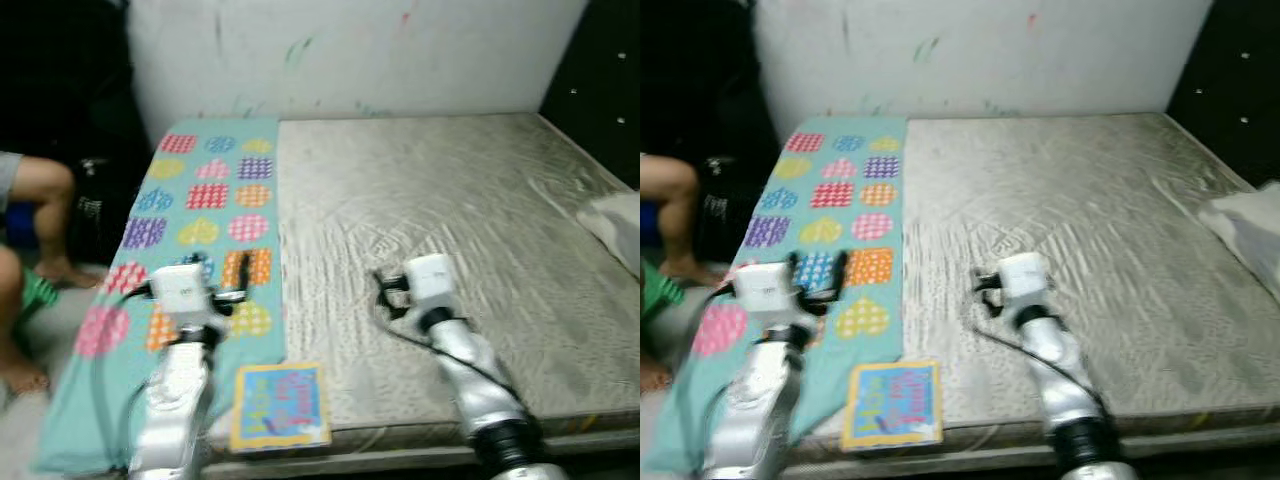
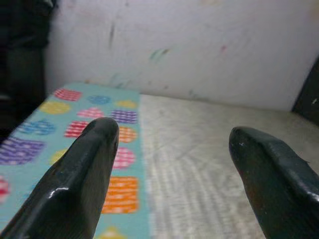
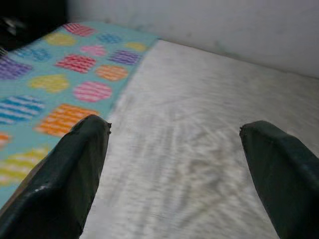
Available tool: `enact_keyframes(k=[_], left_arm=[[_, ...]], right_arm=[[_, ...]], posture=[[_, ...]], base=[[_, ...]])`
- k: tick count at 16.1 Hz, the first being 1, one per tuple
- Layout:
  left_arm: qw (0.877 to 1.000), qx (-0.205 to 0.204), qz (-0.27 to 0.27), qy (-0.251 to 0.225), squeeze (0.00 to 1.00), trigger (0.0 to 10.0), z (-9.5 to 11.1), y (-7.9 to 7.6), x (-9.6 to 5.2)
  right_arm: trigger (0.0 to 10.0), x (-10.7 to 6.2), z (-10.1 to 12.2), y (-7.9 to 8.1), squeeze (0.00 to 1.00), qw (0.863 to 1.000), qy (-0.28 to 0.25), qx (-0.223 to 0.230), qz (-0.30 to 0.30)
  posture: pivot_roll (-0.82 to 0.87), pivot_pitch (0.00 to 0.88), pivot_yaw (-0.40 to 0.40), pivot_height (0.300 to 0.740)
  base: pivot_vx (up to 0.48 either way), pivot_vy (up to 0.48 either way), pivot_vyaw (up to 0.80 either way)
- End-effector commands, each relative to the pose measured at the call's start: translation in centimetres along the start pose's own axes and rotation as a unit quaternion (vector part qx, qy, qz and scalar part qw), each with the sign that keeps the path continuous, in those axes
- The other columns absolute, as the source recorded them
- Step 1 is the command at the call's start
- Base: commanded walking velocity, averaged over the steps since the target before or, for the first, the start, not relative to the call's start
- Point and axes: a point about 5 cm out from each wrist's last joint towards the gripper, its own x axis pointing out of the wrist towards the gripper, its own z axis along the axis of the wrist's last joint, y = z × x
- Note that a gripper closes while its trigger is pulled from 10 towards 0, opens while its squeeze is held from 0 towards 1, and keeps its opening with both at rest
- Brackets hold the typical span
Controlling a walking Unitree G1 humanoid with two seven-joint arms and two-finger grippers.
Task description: Clean up the room
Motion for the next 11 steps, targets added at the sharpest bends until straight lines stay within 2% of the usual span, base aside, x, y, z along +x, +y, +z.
enact_keyframes(k=[1, 4, 10, 11], left_arm=[[1.0, -0.006, -0.012, 0.002, 0.0, 10.0, -0.03, -0.72, 0.19], [1.0, -0.005, -0.008, -0.004, 0.0, 10.0, 0.24, -0.58, 0.54], [1.0, -0.001, 0.004, -0.005, 0.0, 10.0, 0.22, -0.35, 0.57], [1.0, -0.002, 0.007, -0.005, 0.0, 10.0, 0.2, -0.29, 0.54]], right_arm=[[10.0, -0.2, -0.33, -0.74, 0.0, 1.0, 0.006, -0.003, -0.007], [10.0, -0.2, -0.47, -0.29, 0.0, 1.0, 0.009, 0.006, -0.006], [10.0, -0.14, -0.5, -0.38, 0.0, 1.0, 0.012, 0.008, -0.008], [10.0, -0.14, -0.49, -0.4, 0.0, 1.0, 0.012, 0.009, -0.009]], posture=[[-0.15, 0.0, 0.051, 0.74], [-0.15, 0.0, 0.058, 0.74], [-0.15, 0.0, 0.056, 0.74], [-0.15, 0.0, 0.056, 0.74]], base=[[0.0, 0.48, 0.0], [0.0, 0.48, 0.0], [0.0, 0.0, 0.0], [0.0, 0.0, -0.57]])
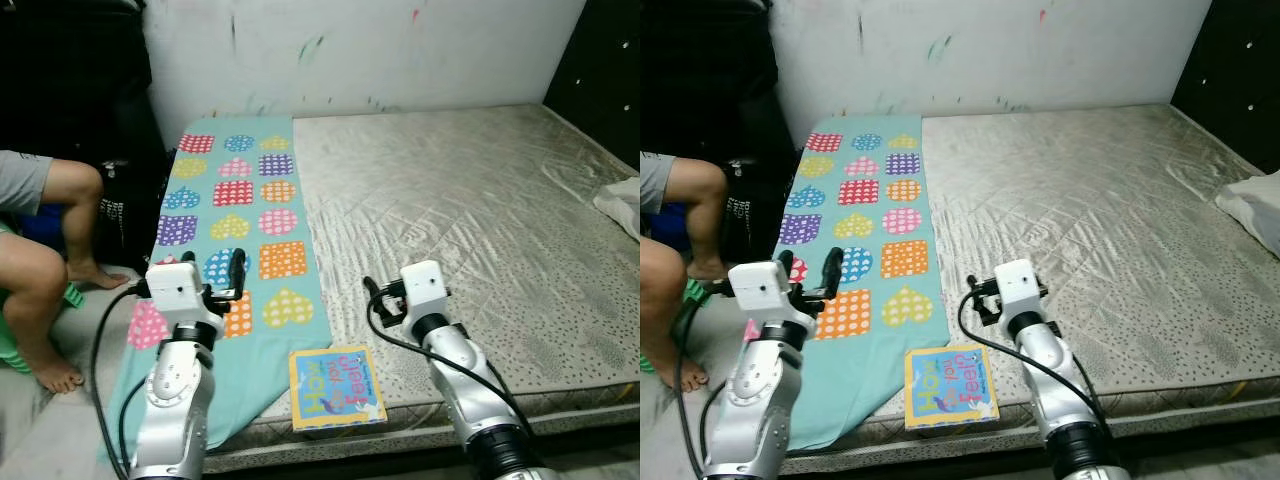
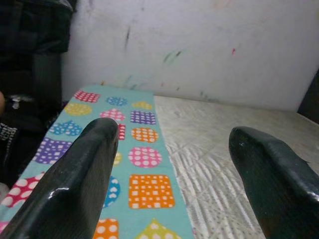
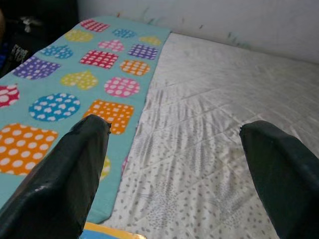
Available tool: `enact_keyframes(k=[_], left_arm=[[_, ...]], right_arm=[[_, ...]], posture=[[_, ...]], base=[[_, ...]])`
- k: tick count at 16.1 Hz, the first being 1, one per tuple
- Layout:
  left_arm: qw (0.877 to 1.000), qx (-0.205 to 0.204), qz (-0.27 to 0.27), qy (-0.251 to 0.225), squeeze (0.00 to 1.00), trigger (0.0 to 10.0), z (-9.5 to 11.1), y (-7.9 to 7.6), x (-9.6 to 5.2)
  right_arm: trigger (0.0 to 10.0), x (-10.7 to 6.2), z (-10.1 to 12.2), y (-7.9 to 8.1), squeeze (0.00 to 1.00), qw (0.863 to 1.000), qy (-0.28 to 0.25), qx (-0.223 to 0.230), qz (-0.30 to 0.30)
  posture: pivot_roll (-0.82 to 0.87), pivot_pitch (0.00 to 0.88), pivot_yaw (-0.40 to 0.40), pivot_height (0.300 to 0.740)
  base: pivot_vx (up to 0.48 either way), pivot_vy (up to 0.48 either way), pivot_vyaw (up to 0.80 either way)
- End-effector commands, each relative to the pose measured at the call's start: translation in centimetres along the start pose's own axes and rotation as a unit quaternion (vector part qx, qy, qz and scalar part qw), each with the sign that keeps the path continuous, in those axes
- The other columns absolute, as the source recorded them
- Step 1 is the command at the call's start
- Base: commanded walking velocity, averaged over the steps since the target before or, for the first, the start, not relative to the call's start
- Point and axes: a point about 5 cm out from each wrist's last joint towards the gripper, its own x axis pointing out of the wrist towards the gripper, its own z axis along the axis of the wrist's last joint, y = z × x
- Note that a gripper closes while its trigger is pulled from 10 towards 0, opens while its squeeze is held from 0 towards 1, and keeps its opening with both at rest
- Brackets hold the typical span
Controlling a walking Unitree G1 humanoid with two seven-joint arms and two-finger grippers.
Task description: Clean up the room
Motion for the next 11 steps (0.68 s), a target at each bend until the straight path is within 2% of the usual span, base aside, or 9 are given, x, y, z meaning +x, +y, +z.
enact_keyframes(k=[1, 5, 9, 11], left_arm=[[1.0, 0.0, 0.0, 0.007, 0.0, 10.0, -0.1, 0.0, 0.0], [1.0, 0.012, 0.012, 0.016, 0.0, 10.0, 0.1, 1.1, -0.3], [0.999, 0.021, 0.026, 0.033, 0.0, 10.0, -0.1, 0.8, -0.4], [0.999, 0.0, 0.02, 0.045, 0.0, 10.0, -0.5, 0.4, -0.8]], right_arm=[[10.0, 0.0, 0.3, -0.5, 0.0, 1.0, -0.006, 0.002, -0.009], [10.0, -0.5, 0.8, -1.1, 0.0, 1.0, -0.013, 0.008, -0.025], [10.0, -2.0, 0.4, -3.2, 0.0, 0.996, -0.017, 0.046, -0.072], [10.0, -2.4, 0.2, -4.0, 0.0, 0.994, -0.013, 0.048, -0.098]], posture=[[-0.14, 0.0, 0.054, 0.74], [-0.16, 0.0, 0.069, 0.74], [-0.18, 0.0, 0.08, 0.74], [-0.19, 0.0, 0.091, 0.74]], base=[[0.0, 0.0, -0.8], [0.0, 0.0, -0.8], [0.0, 0.0, 0.0], [0.0, 0.0, 0.0]])
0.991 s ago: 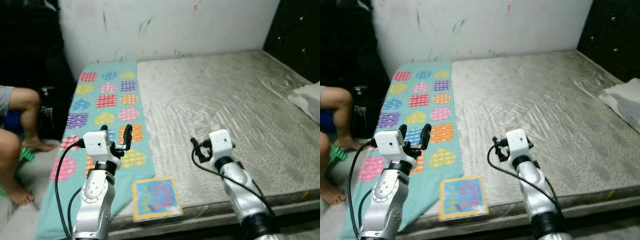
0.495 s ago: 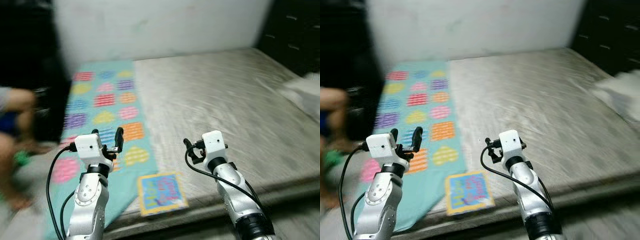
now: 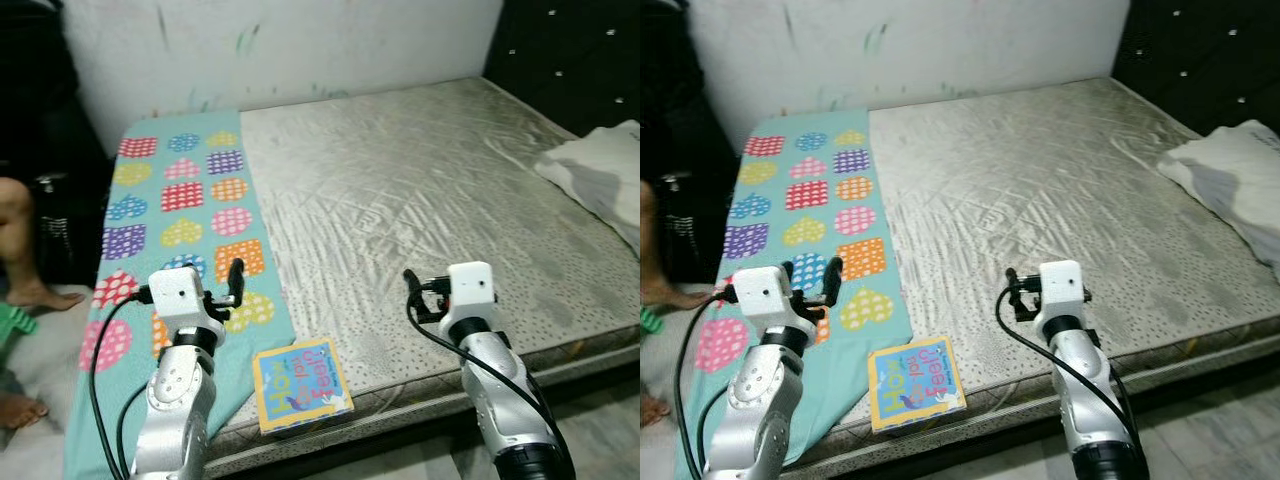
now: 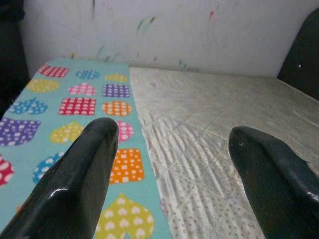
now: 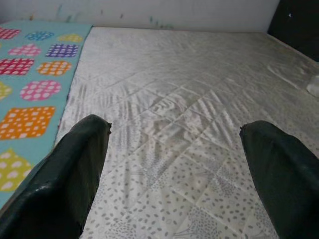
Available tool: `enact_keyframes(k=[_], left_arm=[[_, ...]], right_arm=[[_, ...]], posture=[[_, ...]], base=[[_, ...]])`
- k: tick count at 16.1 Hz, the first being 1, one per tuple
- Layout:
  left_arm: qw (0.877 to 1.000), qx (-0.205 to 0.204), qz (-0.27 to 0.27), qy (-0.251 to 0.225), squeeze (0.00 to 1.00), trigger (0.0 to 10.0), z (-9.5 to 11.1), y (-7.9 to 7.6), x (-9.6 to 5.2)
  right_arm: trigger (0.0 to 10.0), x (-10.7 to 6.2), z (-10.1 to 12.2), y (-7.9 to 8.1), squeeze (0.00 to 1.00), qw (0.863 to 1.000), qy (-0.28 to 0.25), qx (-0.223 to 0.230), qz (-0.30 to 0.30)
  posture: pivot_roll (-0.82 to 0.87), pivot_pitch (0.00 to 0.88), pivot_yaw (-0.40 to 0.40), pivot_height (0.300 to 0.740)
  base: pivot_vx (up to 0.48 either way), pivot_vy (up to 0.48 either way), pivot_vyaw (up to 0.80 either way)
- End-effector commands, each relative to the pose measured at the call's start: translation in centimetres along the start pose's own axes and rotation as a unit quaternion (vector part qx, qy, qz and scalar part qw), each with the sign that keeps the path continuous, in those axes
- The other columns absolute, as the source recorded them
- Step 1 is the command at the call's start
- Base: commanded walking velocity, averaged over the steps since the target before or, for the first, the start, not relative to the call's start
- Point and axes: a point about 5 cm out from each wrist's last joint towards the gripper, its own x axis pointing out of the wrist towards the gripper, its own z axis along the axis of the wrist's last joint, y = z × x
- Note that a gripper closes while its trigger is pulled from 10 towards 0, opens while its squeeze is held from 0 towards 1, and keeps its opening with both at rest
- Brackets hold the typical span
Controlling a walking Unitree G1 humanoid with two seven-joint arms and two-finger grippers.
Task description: Clean up the room
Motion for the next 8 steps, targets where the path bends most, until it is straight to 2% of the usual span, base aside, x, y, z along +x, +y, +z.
enact_keyframes(k=[1, 2, 3, 4, 5, 6, 7, 8], left_arm=[[1.0, -0.007, 0.005, 0.01, 0.0, 10.0, -0.3, 0.3, -0.4], [1.0, -0.023, 0.01, 0.018, 0.0, 10.0, -0.7, 0.9, -1.0], [0.999, -0.026, 0.029, 0.025, 0.0, 10.0, -1.0, 1.6, -1.6], [0.998, -0.02, 0.055, 0.032, 0.0, 10.0, -1.1, 2.3, -2.0], [0.998, 0.003, 0.06, 0.024, 0.0, 10.0, -0.8, 3.1, -2.7], [0.997, 0.008, 0.072, 0.021, 0.0, 10.0, -0.6, 3.7, -2.9], [0.996, -0.003, 0.088, 0.028, 0.0, 10.0, -0.6, 4.5, -3.4], [0.996, -0.008, 0.081, 0.025, 0.0, 10.0, -0.3, 4.6, -3.3]], right_arm=[[10.0, -0.1, 0.5, -0.5, 0.0, 1.0, -0.011, 0.008, -0.021], [10.0, -0.3, 1.3, -1.2, 0.0, 0.998, -0.039, -0.013, -0.048], [10.0, -0.6, 1.7, -1.6, 0.0, 0.997, -0.052, 0.007, -0.058], [10.0, -0.9, 2.0, -2.2, 0.0, 0.995, -0.06, 0.037, -0.07], [10.0, -1.5, 2.2, -3.1, 0.0, 0.992, -0.076, 0.023, -0.1], [10.0, -1.7, 2.2, -3.4, 0.0, 0.99, -0.085, 0.0, -0.109], [10.0, -2.3, 1.9, -4.0, 0.0, 0.988, -0.075, 0.009, -0.133], [10.0, -2.3, 2.1, -4.0, 0.0, 0.988, -0.074, 0.021, -0.132]], posture=[[-0.21, 0.0, 0.101, 0.74], [-0.2, 0.0, 0.108, 0.74], [-0.2, 0.0, 0.114, 0.74], [-0.19, 0.0, 0.117, 0.74], [-0.18, 0.0, 0.128, 0.74], [-0.18, 0.0, 0.131, 0.74], [-0.18, 0.0, 0.13, 0.74], [-0.18, 0.003, 0.126, 0.74]], base=[[0.0, 0.0, 0.0], [0.0, 0.0, 0.0], [0.0, 0.0, 0.0], [0.0, 0.0, 0.0], [0.0, 0.0, 0.0], [0.0, 0.0, 0.0], [0.0, 0.0, 0.0], [0.0, 0.0, 0.0]])
